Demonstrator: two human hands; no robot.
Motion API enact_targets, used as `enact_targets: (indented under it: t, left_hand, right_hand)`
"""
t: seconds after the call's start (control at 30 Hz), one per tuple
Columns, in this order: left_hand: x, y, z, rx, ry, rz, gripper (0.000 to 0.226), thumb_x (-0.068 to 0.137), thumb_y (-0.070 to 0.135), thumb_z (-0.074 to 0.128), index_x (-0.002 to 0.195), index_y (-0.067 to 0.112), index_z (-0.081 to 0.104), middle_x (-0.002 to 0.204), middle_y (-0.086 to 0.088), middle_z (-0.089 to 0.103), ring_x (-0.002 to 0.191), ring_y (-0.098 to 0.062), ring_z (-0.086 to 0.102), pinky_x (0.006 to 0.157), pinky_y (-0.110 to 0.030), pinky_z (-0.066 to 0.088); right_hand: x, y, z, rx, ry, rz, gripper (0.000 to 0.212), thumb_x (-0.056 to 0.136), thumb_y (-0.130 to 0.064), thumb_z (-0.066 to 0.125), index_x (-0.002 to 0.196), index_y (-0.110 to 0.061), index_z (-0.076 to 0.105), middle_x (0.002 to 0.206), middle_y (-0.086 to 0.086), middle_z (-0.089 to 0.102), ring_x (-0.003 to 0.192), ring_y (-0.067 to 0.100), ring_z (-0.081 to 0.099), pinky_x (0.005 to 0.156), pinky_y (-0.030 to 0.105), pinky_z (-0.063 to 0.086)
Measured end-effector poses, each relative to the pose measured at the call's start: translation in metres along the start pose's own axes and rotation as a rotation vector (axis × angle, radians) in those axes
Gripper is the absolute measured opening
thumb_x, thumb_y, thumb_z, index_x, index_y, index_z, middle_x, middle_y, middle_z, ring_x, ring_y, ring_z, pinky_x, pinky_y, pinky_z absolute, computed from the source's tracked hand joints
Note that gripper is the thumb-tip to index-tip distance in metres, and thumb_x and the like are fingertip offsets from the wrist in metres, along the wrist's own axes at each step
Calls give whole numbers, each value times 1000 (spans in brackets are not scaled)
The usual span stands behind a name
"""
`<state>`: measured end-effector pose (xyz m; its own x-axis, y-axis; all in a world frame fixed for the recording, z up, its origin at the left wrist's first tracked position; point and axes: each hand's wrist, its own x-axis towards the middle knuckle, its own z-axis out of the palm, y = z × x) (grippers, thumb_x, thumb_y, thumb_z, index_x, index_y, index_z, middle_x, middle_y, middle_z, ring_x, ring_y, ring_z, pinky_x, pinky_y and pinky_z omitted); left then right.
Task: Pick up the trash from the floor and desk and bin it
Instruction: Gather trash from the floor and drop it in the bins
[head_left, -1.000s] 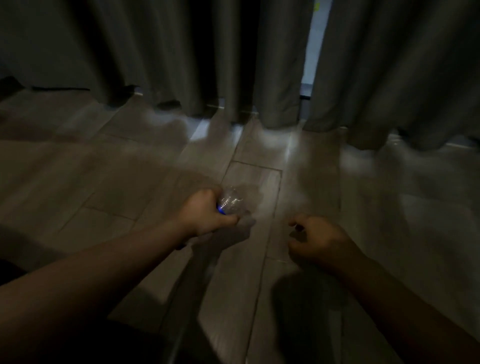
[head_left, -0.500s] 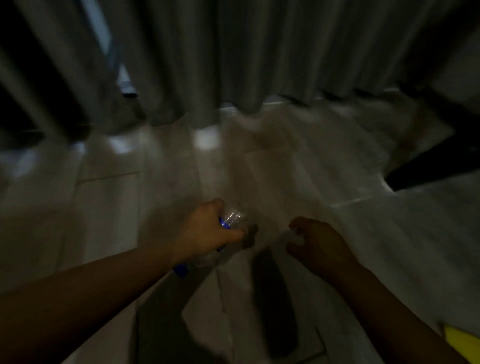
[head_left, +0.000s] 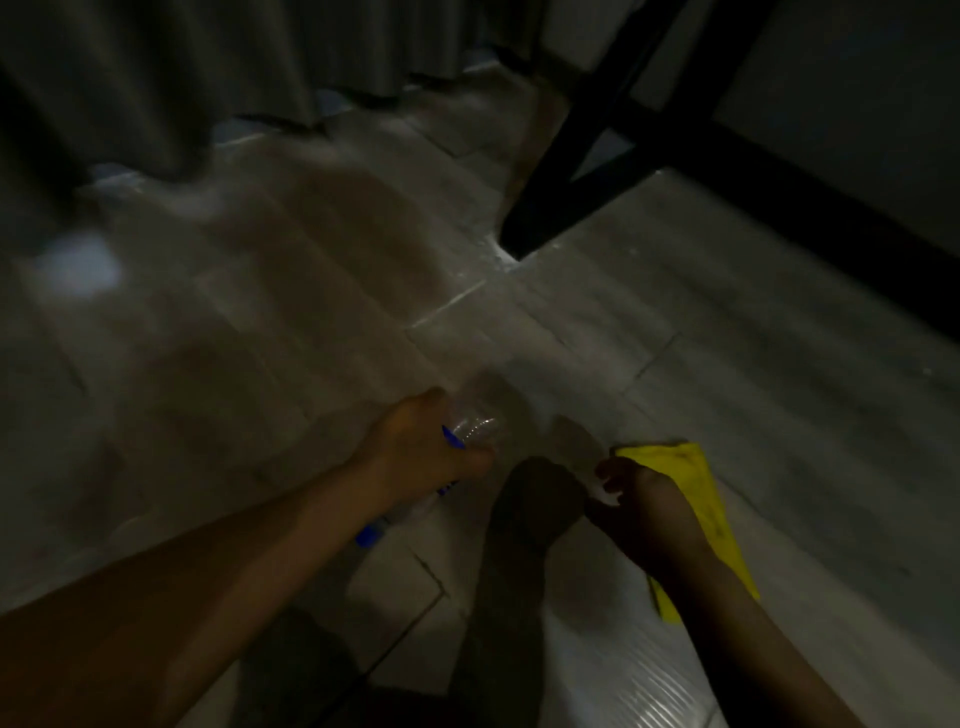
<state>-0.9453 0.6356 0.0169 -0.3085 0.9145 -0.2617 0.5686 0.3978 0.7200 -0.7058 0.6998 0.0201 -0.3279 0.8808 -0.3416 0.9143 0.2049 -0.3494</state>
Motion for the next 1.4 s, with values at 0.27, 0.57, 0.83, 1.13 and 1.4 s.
enact_targets:
  t: [0.27, 0.57, 0.83, 1.13, 1.4]
  left_hand:
    - [-5, 44, 53, 56, -156, 46, 46, 68, 43, 78, 101, 26, 52, 99, 4, 58, 91, -16, 57, 73, -22, 41]
    - [-19, 38, 57, 123, -174, 34, 54, 68, 47, 78, 108, 21, 53, 101, 2, 61, 94, -18, 59, 81, -28, 50]
    - [-25, 26, 30, 69, -118, 43, 43, 66, 47, 77, 89, 32, 43, 84, 13, 53, 79, -12, 53, 62, -21, 41]
    - [-38, -8, -76, 31, 186, -7, 47, 60, 45, 81, 85, 26, 46, 78, 11, 53, 73, -10, 54, 60, -17, 41]
    - [-88, -48, -220, -24, 413, -168, 51, 58, 58, 79, 84, 21, 55, 80, 5, 61, 75, -15, 60, 67, -32, 51]
  right_hand:
    - [3, 68, 12, 49, 56, 151, 42, 81, -32, 73, 115, -10, 60, 110, 17, 65, 93, 34, 63, 77, 36, 50]
    - [0, 89, 32, -58, 80, 242, 41, 93, -42, 53, 122, -14, 59, 125, 13, 52, 104, 35, 55, 90, 36, 43]
    - [-1, 56, 15, 123, 154, 197, 29, 87, -22, 66, 114, -15, 66, 108, 7, 68, 92, 24, 65, 82, 39, 54]
    - [4, -82, -32, 241, 167, -176, 13, 90, -17, 61, 94, -29, 63, 94, -8, 61, 80, 10, 62, 71, 36, 58]
    - [9, -246, -47, 300, 158, -393, 23, 83, -13, 66, 85, -36, 65, 85, -12, 66, 72, 10, 66, 65, 38, 59]
